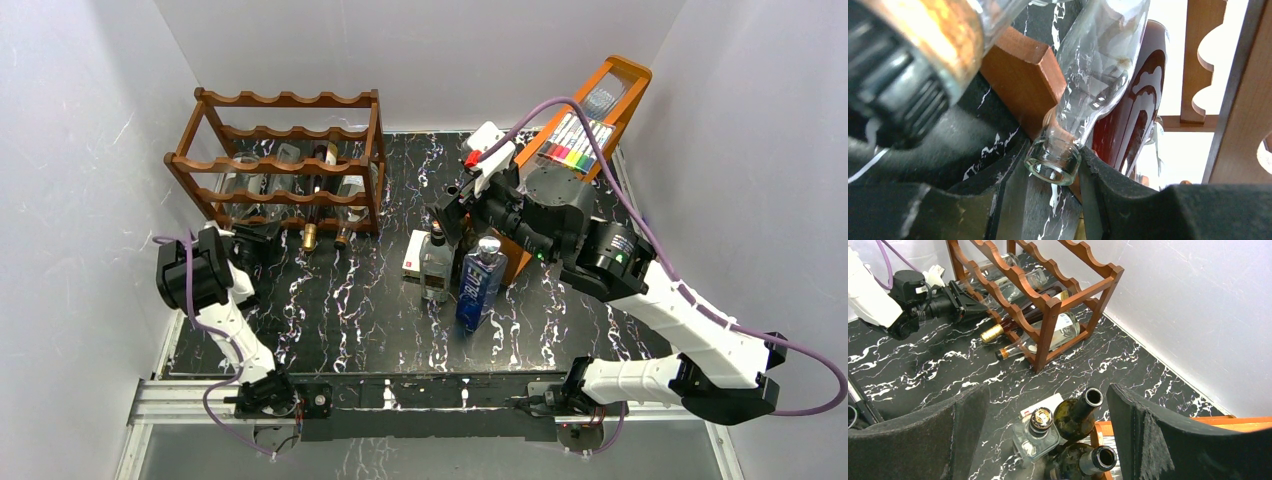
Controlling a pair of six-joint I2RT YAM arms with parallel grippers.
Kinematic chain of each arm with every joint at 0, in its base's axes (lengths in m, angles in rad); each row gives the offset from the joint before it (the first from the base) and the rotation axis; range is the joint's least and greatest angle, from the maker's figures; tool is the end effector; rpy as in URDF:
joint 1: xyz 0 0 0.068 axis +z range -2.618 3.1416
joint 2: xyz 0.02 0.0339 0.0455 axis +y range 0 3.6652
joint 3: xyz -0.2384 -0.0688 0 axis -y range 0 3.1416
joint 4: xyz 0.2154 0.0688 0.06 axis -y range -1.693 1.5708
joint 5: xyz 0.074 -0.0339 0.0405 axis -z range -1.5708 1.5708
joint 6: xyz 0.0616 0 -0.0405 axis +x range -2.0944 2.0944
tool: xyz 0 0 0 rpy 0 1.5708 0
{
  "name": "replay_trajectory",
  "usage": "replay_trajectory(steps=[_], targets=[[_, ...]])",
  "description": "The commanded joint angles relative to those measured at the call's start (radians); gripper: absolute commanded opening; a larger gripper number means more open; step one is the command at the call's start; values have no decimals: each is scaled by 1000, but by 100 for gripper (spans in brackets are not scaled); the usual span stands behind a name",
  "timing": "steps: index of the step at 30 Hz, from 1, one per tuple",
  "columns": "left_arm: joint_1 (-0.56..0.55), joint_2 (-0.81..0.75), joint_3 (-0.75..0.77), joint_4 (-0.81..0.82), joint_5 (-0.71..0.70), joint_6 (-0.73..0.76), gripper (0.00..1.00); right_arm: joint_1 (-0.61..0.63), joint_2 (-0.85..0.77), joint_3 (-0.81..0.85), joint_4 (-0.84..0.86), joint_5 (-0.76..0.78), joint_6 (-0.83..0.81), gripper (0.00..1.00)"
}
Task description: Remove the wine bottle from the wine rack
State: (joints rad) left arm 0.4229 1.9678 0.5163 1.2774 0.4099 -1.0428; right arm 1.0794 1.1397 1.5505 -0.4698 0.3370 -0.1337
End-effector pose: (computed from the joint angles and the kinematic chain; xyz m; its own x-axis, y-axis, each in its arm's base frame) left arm 0.3073 0.1114 0.1040 -0.0636 -0.8974 -0.4366 -0.1458 0.4411 -0.8855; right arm 0.1245 0.1895 0.4633 0.0626 -0.1497 -0.9868 -0.6740 0.7228 -0.1524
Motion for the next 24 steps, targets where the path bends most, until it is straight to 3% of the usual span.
replay_trajectory(steps=[1,14,24], targets=[[35,-69,-38,45,-8,-12,8,-4,-26,35,55,-6,11,98],[64,-310,-196,-51,10,-39,0,-5,-15,11,70,-18,-1,98],[80,-704,-202,-541,-4,83,0,-4,26,22,88,-70,-17,98]])
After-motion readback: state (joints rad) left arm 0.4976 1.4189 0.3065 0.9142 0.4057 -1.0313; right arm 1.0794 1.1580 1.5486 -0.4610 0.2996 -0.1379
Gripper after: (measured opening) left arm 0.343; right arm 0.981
